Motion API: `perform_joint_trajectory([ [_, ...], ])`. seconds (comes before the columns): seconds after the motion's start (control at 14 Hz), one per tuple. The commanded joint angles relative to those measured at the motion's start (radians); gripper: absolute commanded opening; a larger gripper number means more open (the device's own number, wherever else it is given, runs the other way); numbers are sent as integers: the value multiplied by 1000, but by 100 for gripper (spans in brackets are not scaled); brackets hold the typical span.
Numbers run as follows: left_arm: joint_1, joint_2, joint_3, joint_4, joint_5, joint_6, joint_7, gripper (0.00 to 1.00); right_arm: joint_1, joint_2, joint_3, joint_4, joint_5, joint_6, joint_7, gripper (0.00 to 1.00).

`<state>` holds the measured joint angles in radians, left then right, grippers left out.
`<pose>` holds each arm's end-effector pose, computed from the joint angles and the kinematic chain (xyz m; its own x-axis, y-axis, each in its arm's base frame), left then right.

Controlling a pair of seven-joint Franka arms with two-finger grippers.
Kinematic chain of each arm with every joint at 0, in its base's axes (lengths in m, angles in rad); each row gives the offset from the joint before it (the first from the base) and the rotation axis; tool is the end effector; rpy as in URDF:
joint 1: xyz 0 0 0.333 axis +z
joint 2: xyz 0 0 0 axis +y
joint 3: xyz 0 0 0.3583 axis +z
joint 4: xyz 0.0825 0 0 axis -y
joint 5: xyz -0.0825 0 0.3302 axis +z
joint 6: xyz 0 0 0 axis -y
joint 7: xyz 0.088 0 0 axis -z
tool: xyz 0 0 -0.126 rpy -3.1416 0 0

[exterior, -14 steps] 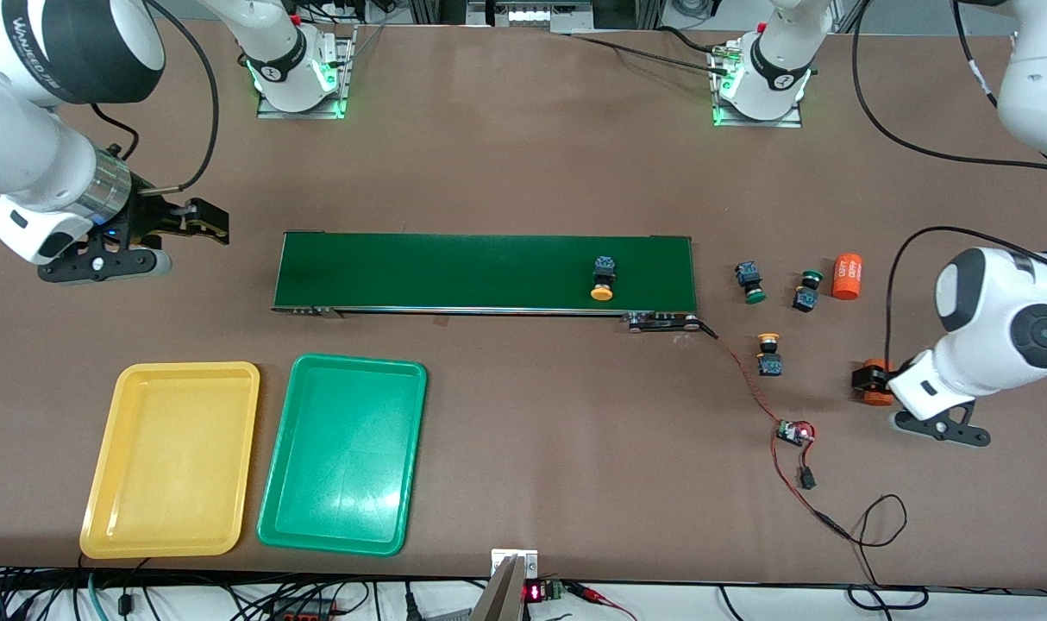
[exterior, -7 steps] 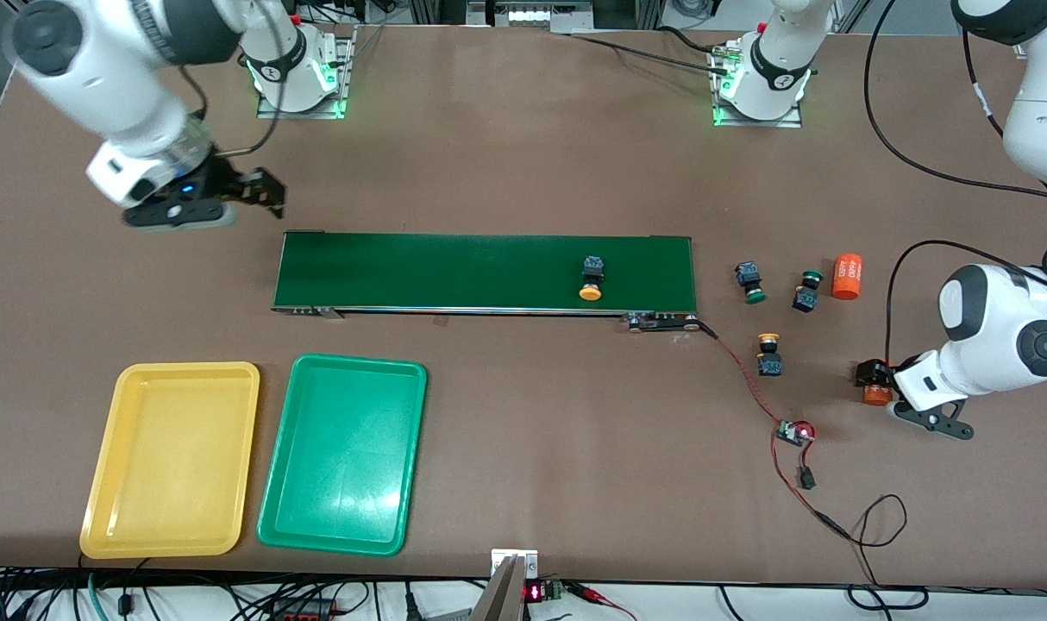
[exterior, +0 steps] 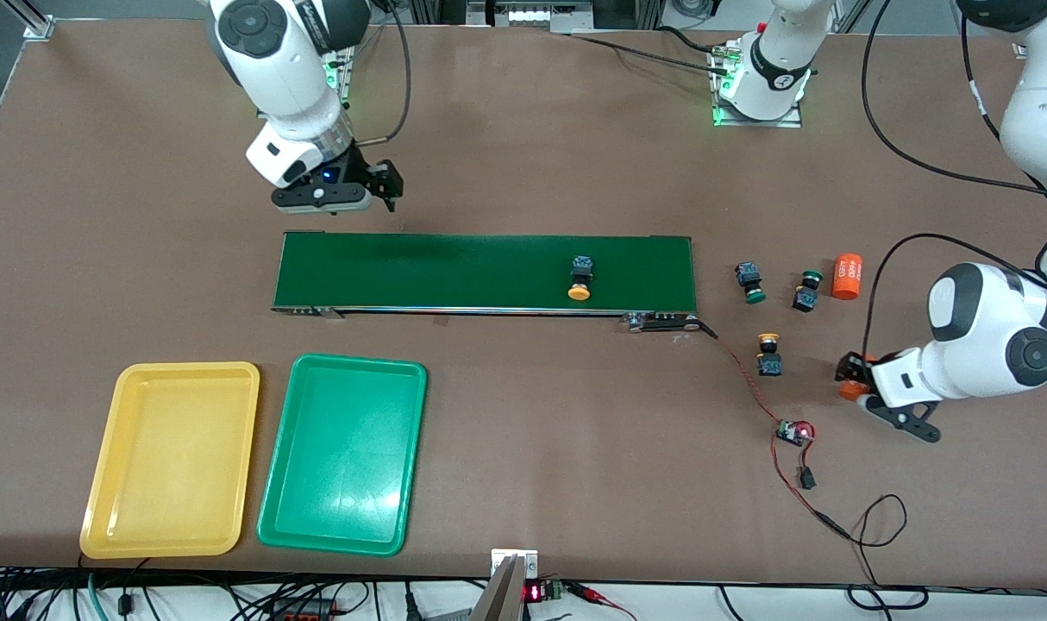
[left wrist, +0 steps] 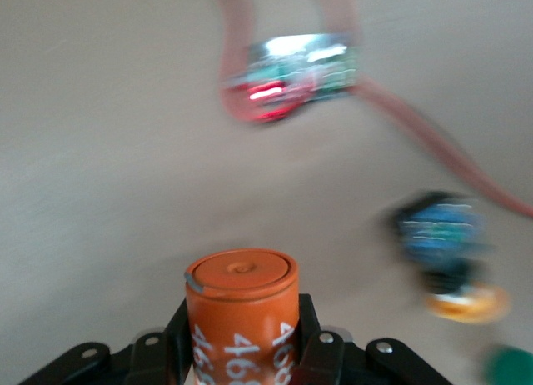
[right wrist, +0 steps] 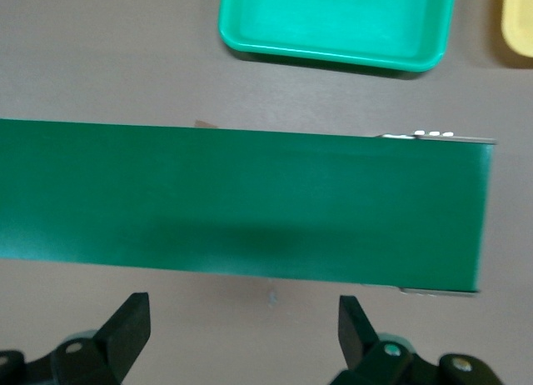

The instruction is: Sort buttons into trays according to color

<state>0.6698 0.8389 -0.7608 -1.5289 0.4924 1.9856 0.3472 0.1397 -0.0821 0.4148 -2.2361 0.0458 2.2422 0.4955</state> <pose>0.6625 0.0819 0.2815 0.8527 -0.5171 -0.0740 -0.5016 -0.8501 0.1604 0.3996 0.2542 0.4627 0.9971 0.0305 0.0693 0.0335 -0.9985 -0.0432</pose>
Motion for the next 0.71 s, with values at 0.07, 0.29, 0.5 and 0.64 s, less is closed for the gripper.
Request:
perform_joint_trajectory([
  [0.07, 16, -15, -198, 3, 17, -163, 265, 17, 47, 82, 2, 32, -3, 49, 70, 100],
  [0.29, -58, 3, -210, -16, -41, -162, 582, 12, 90, 148, 1, 55, -52, 74, 139, 100],
  [0.5, -157, 17, -212, -26, -67, -156, 728, 17, 130, 217, -7, 93, -135, 76, 224, 100],
  [0.64, -200, 20, -212, -33, -69, -152, 750, 18, 138, 237, -13, 102, -164, 95, 259, 100],
])
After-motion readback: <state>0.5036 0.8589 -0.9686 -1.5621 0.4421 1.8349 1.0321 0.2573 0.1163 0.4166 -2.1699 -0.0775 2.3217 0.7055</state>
